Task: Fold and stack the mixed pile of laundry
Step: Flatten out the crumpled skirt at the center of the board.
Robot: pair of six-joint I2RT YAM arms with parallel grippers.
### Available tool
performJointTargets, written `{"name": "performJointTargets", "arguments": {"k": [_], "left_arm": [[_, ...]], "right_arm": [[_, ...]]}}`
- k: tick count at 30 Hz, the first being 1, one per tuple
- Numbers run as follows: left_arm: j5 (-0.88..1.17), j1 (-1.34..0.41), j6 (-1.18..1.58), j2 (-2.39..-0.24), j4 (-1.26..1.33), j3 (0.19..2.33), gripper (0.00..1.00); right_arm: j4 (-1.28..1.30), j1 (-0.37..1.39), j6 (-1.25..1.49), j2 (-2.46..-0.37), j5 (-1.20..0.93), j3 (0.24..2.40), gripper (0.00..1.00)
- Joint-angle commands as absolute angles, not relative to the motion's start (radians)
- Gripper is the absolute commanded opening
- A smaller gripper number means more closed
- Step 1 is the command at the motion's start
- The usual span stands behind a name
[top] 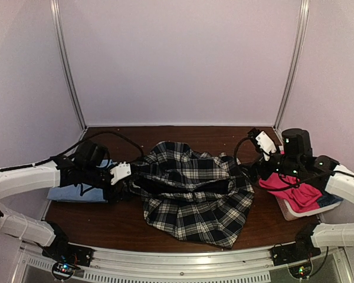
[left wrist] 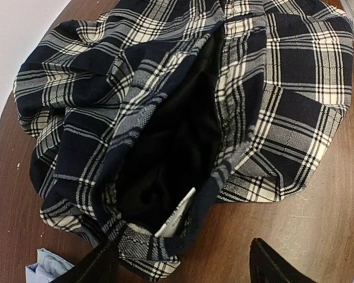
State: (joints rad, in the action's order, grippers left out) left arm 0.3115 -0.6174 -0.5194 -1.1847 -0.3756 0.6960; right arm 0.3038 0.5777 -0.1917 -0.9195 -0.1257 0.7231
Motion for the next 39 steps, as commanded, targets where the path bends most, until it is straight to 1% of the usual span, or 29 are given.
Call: {"name": "performJointTargets", "arguments": {"k": [1,5,7,9,10,15,19,24,26,31,33,39], "left_arm": [[0.349,-0.621,-0.568,-1.268,-0.318,0.758,0.61],[0.316,-0.621,-0.562,-1.290,-0.290,0.767,0.38],[0.297,-0.621,-0.567,-1.241,-0.268,0.746,0.24],[0.239,-0.613,-0.572,-1.185,-0.245,0.720,0.05],[0.217,-0.599,-0.563,-1.155,-0.237,0.712,0.00],[0.186,-0.492,-0.534,-1.104,-0.252,0.712,0.00],[0.160,-0.448,-0.545,-1.121,-0.262,0.732,0.00],[0.191,-0.439,-0.533,-1.194,-0.255,0.771,0.00],[0.189,-0.435,-0.534,-1.218,-0.256,0.787,0.00],[0.211,-0.430,-0.525,-1.246,-0.242,0.800,0.00],[0.217,-0.428,-0.523,-1.250,-0.246,0.803,0.00],[0.218,-0.418,-0.516,-1.227,-0.233,0.784,0.00]], "right_arm": [[0.313,0.582,-0.209,-0.900,-0.084,0.716,1.00],[0.325,0.583,-0.206,-0.907,-0.056,0.710,1.00],[0.330,0.583,-0.210,-0.905,-0.039,0.707,1.00],[0.330,0.583,-0.209,-0.900,-0.025,0.704,1.00],[0.327,0.583,-0.211,-0.897,-0.025,0.701,1.00],[0.334,0.583,-0.241,-0.914,-0.036,0.703,0.97],[0.357,0.599,-0.292,-0.970,-0.120,0.704,0.94],[0.313,0.689,-0.334,-1.049,-0.222,0.676,0.90],[0.291,0.707,-0.335,-1.087,-0.276,0.676,0.85],[0.235,0.723,-0.399,-1.202,-0.250,0.692,0.79],[0.229,0.724,-0.423,-1.254,-0.267,0.714,0.77],[0.152,0.727,-0.459,-1.368,-0.329,0.748,0.78]]}}
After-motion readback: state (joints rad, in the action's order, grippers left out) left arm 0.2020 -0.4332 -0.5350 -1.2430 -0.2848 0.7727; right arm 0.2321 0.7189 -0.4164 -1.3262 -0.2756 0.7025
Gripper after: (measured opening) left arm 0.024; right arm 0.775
